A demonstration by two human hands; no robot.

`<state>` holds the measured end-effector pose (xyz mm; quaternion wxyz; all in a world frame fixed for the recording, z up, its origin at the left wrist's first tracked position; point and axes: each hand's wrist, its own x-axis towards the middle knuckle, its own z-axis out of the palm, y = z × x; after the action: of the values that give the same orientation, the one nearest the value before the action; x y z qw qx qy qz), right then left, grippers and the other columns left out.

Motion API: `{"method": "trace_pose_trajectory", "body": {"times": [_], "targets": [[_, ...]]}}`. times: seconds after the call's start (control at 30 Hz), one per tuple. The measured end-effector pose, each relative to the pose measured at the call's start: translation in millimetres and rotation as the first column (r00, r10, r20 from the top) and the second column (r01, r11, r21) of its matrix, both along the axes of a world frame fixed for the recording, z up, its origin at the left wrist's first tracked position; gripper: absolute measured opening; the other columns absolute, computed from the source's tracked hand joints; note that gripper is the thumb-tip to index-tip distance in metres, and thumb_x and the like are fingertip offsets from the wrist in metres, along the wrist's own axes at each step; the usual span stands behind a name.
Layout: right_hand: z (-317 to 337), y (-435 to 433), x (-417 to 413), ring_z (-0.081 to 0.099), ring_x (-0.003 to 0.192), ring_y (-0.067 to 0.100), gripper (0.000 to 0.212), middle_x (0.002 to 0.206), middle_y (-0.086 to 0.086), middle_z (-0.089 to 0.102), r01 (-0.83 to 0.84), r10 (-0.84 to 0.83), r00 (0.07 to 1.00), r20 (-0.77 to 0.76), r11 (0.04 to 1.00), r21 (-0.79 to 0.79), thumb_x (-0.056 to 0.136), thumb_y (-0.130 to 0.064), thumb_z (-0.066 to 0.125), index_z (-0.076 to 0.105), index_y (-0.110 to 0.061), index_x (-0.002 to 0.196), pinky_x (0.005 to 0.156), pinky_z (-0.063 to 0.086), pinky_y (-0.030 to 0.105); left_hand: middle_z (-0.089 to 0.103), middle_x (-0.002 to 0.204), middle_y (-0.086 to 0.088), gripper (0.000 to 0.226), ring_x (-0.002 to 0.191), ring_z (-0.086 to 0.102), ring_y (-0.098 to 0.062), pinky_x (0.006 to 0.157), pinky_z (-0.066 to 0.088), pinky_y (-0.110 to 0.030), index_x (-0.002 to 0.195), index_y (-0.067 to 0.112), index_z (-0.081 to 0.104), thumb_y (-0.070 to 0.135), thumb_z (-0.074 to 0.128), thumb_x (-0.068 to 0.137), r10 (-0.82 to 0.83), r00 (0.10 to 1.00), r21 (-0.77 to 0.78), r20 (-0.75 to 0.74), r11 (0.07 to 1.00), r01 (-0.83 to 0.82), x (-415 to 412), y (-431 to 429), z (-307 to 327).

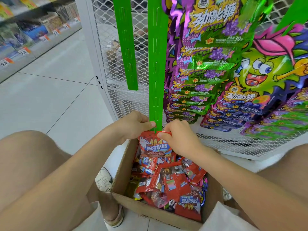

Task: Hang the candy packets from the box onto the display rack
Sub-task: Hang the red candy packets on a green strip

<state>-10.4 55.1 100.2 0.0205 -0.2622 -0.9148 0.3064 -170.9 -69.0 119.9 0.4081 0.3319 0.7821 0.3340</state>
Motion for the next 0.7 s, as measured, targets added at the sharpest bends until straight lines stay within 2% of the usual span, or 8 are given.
{"method": "trace_pose_trajectory", "body": {"times": [0.13, 0.2, 0.3, 0.37, 0.43, 0.5, 0.57, 0.7], "targets": [[-12, 4, 0, 0.061, 0.093, 0.02, 0.026, 0.082, -0.009, 0.068, 0.073, -0.073, 0.992, -0.106, 0.997, -0.005, 0.093, -0.046, 0.075, 0.07, -0.026, 0.077, 0.082, 0.048, 0.038, 0.048, 0.075, -0.008, 0.042, 0.069, 0.045, -0.02, 0.066, 0.036, -0.034, 0.082, 0.002, 0.059, 0.036, 0.062, 0.107, -0.068, 0.99, 0.025, -0.122, 0.997, 0.072, -1, -2, -7], [-13, 6, 0, 0.064, 0.092, 0.017, 0.021, 0.082, -0.014, 0.067, 0.101, -0.104, 0.984, -0.147, 0.995, -0.022, 0.09, -0.043, 0.079, 0.068, -0.03, 0.078, 0.085, 0.051, 0.037, 0.063, 0.082, -0.008, 0.037, 0.075, 0.059, -0.024, 0.073, 0.048, -0.036, 0.096, -0.001, 0.064, 0.034, 0.064, 0.107, -0.141, 0.987, 0.055, -0.081, 0.988, 0.146, -2, -4, -9], [-18, 11, -1, 0.067, 0.089, 0.015, 0.017, 0.082, -0.011, 0.071, 0.058, -0.064, 0.989, -0.13, 0.997, -0.053, 0.089, -0.039, 0.081, 0.067, -0.03, 0.086, 0.086, 0.053, 0.035, 0.077, 0.079, 0.004, 0.017, 0.074, 0.069, -0.011, 0.071, 0.056, -0.027, 0.094, 0.016, 0.069, 0.028, 0.066, 0.106, -0.208, 0.973, 0.041, -0.099, 0.976, 0.213, -7, -5, -17], [-21, 13, -2, 0.067, 0.093, 0.018, 0.017, 0.086, -0.011, 0.073, 0.017, -0.02, 0.997, -0.071, 0.998, -0.053, 0.089, -0.037, 0.082, 0.066, -0.033, 0.093, 0.088, 0.055, 0.038, 0.079, 0.085, 0.0, 0.013, 0.078, 0.069, -0.014, 0.072, 0.056, -0.031, 0.094, 0.017, 0.072, 0.026, 0.068, 0.104, -0.244, 0.957, 0.035, -0.158, 0.967, 0.252, -9, -4, -21], [-21, 12, -3, 0.066, 0.095, 0.016, 0.016, 0.089, -0.011, 0.072, 0.006, -0.009, 0.998, -0.067, 0.999, -0.049, 0.09, -0.035, 0.081, 0.066, -0.033, 0.094, 0.087, 0.052, 0.035, 0.077, 0.089, -0.005, 0.016, 0.081, 0.07, -0.025, 0.074, 0.057, -0.042, 0.095, 0.013, 0.075, 0.028, 0.072, 0.1, -0.285, 0.92, 0.01, -0.269, 0.954, 0.298, -11, -2, -25], [-19, 11, -3, 0.064, 0.091, 0.014, 0.014, 0.089, -0.012, 0.07, 0.007, -0.012, 0.994, -0.11, 0.999, -0.048, 0.092, -0.036, 0.079, 0.065, -0.034, 0.09, 0.081, 0.046, 0.03, 0.067, 0.071, -0.007, 0.024, 0.064, 0.056, -0.027, 0.06, 0.044, -0.04, 0.078, 0.009, 0.069, 0.023, 0.077, 0.096, -0.258, 0.903, -0.011, -0.343, 0.963, 0.27, -12, -2, -31], [-20, 9, -4, 0.059, 0.082, 0.015, 0.018, 0.081, -0.013, 0.065, 0.01, -0.014, 0.993, -0.121, 0.999, -0.033, 0.094, -0.038, 0.076, 0.065, -0.031, 0.081, 0.072, 0.04, 0.029, 0.063, 0.066, -0.013, 0.03, 0.061, 0.053, -0.033, 0.057, 0.041, -0.043, 0.073, 0.007, 0.064, 0.022, 0.079, 0.094, -0.214, 0.904, 0.001, -0.37, 0.973, 0.23, -13, 0, -38], [-22, 9, -6, 0.056, 0.083, 0.021, 0.027, 0.073, -0.007, 0.061, 0.012, -0.014, 0.998, -0.061, 0.999, -0.037, 0.097, -0.037, 0.072, 0.067, -0.023, 0.075, 0.072, 0.037, 0.033, 0.053, 0.061, -0.008, 0.037, 0.057, 0.042, -0.02, 0.058, 0.034, -0.036, 0.07, 0.007, 0.056, 0.02, 0.078, 0.096, -0.197, 0.884, 0.008, -0.424, 0.975, 0.221, -13, 1, -45]]}}
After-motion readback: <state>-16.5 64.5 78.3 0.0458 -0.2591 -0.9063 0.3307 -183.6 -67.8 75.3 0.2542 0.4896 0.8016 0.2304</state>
